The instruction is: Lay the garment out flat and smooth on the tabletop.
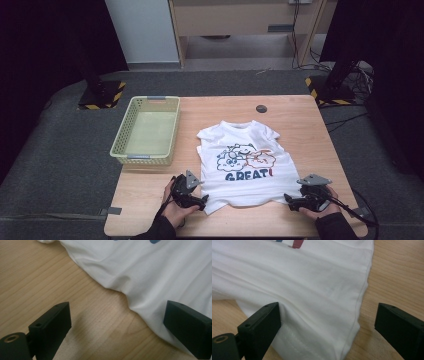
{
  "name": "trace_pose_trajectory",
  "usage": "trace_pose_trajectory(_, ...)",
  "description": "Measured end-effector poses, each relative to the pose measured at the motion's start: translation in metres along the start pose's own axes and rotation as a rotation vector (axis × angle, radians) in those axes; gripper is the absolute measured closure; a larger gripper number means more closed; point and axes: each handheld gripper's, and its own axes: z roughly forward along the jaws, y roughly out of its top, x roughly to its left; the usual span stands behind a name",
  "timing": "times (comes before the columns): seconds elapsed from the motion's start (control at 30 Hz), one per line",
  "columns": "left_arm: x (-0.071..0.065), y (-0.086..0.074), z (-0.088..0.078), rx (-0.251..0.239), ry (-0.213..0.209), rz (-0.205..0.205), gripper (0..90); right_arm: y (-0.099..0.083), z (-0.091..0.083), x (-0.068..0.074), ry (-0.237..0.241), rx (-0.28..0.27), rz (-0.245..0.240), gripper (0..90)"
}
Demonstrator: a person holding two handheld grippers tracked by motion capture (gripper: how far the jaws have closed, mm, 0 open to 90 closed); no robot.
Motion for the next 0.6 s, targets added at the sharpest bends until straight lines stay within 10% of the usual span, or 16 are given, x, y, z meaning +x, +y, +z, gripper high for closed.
trace_pose_trajectory(0.2,0.008,0.002,0.001,-0.017,0.016,-0.010,7.1,-0.002,-0.006,0.002,0.029,0.007,-0.002,5.6)
trace_pose_trajectory(0.37,0.005,-0.001,-0.015,-0.076,-0.018,-0.093,7.1,0.003,-0.011,-0.002,0.018,-0.054,0.039,5.5)
trace_pose_trajectory(0.6,-0.013,0.000,-0.008,-0.023,-0.053,-0.037,6.6,0.004,-0.006,-0.010,-0.020,-0.060,0.102,5.4)
